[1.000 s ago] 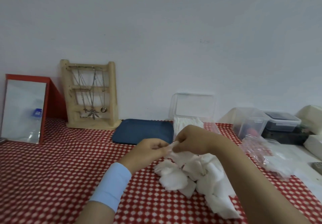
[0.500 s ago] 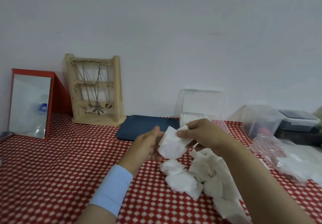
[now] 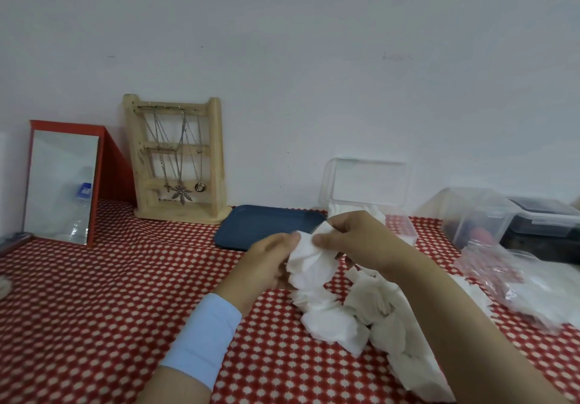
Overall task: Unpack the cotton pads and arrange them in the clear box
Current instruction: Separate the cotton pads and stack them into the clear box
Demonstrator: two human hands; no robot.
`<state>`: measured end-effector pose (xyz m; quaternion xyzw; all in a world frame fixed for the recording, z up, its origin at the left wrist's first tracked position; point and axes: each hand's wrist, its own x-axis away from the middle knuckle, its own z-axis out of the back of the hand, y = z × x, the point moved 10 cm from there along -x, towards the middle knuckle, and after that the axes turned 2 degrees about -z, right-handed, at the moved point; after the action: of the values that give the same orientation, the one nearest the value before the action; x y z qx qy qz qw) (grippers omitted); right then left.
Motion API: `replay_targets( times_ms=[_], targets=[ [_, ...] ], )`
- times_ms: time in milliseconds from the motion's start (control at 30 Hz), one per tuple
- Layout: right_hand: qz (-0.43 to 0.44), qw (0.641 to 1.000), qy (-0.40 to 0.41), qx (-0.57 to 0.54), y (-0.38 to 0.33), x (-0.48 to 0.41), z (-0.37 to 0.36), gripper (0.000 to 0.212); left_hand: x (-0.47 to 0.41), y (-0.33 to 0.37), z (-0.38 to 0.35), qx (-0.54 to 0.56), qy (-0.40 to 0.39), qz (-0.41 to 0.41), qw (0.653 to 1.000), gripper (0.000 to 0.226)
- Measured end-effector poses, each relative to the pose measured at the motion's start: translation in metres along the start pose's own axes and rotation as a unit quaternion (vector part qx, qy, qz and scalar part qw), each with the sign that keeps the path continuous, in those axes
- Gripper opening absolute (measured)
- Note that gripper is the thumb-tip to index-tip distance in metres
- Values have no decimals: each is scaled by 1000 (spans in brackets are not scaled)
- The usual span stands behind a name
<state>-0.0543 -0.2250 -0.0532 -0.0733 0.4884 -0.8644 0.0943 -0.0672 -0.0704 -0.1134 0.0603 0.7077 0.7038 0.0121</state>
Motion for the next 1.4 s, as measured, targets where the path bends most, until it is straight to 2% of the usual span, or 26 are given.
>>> replay_targets(
  times_ms=[33, 133, 200, 333, 400, 500, 533, 633, 700, 933, 1167, 1300, 1400],
  targets=[
    [6, 1000, 0, -4, -2, 1, -1, 15, 0, 5, 1, -42, -6, -31, 999, 13],
    [10, 1000, 22, 2, -4, 0, 1, 9, 4, 2, -5, -152, -42, -64, 985, 43],
    [2, 999, 34, 0, -3, 0, 2, 9, 4, 4, -1, -122, -20, -65, 990, 38],
    [-23, 998, 46, -42, 6, -2, 6, 12, 4, 6, 15, -62, 59, -60, 995, 7],
    [-23, 995, 82, -52, 9, -2, 16, 14, 4, 1, 21, -34, 82, -41, 995, 8],
    [4, 988, 156, 17, 0, 4, 40, 17, 5, -8, 25, 20, 95, -12, 995, 14],
    [19, 988, 153, 14, -6, 6, 42, 15, 5, -8, 25, 30, 92, -9, 995, 16],
    [58, 994, 71, -62, -23, 11, 26, 8, 6, -8, 17, 59, 67, -5, 996, 19],
    [62, 995, 41, -73, -28, 11, 11, 7, 7, -7, 7, 76, 38, -5, 996, 20],
    [45, 996, 76, 14, -20, 4, 3, 12, 10, -5, -9, 164, -8, 1, 986, 24],
    [85, 992, 50, 80, -31, 5, 1, 15, 12, -6, -11, 167, -20, 11, 986, 27],
    [72, 987, 70, 123, -28, 4, 4, 24, 14, -3, -17, 192, -38, 24, 980, 37],
    [98, 975, 96, 175, -33, 6, 6, 56, 15, 2, -14, 140, -37, -2, 989, 40]
  ],
)
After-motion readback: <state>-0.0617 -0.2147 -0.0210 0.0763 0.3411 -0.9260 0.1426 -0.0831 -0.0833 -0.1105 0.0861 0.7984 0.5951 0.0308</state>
